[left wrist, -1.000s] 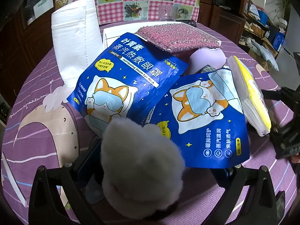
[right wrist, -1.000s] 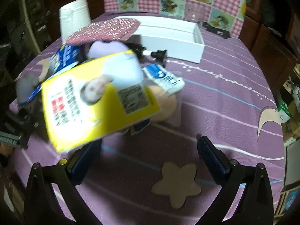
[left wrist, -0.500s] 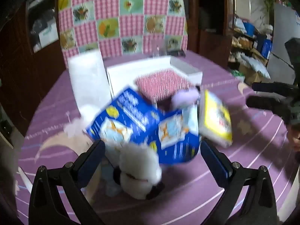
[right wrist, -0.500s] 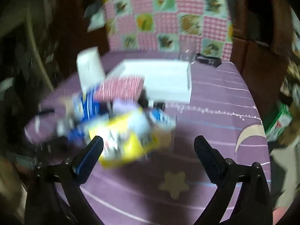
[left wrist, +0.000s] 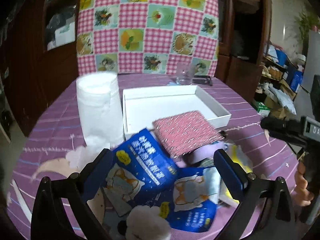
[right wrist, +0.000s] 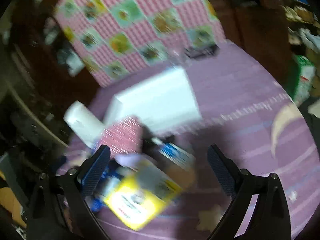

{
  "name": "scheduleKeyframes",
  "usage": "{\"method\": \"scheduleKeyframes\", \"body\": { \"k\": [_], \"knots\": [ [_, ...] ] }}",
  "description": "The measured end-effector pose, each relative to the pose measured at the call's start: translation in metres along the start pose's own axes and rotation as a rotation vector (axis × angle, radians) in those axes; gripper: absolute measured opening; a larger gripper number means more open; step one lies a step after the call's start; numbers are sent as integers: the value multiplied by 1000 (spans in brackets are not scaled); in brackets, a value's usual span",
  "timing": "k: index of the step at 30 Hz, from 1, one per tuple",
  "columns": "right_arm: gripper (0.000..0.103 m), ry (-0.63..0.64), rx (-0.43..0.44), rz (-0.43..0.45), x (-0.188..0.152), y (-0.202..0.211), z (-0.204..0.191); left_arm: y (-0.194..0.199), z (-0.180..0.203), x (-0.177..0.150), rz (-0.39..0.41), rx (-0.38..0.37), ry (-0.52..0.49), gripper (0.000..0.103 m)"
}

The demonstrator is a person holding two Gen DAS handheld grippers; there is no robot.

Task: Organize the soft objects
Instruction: 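Grasp the yellow package on the pile with the right gripper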

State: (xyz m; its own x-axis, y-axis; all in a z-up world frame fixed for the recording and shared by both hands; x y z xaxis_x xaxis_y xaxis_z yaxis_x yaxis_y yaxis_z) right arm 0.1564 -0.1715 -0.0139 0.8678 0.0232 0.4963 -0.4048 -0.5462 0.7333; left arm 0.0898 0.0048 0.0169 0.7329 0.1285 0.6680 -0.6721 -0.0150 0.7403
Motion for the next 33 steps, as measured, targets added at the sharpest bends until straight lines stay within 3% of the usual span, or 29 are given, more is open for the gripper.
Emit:
{"method": "scheduleKeyframes", "body": {
  "k": [3,7,10,15,20,24,29,33],
  "knots": [
    [97,10,-50,18,-3,3,8,-12,-9,-16,-58,-28,49,91],
    [97,-10,39,-29,-13,-5,2,-12,-13,-25,-70,-45,60,91],
    [92,6,43,-65,-28,-17,-1,-11,-11,-25,-91,-80,66,91],
    [88,39,57,-99,-40,-26,-14,-6,-11,-24,-76,-39,56,91],
    [88,65,99,-12,-34,-20,-19,-6,-21,-30,-80,-43,103,91],
    [88,16,122,10,-27,-16,-12,-12,-34,-37,-101,12,126,89],
    [88,-42,127,-43,-31,-26,-3,-18,-32,-42,-136,5,117,55],
    [88,-48,116,-93,-37,-34,-2,-19,-31,-42,-144,1,116,35]
  ]
}}
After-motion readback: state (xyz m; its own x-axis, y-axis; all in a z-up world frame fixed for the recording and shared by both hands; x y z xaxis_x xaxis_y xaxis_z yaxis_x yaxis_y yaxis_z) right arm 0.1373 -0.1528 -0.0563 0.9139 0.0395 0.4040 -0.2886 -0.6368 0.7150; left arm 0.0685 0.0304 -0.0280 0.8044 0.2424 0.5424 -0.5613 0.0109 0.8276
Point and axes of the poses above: each gripper's, at about its wrist camera, not at the fingertips, and y roughly against the way its jaws point, z to its right, x to its top, the point moved 10 cm from there along -y, roughly the way its jaws point, and after that the axes turned 11 degrees about -z, right-handed, at the moved point
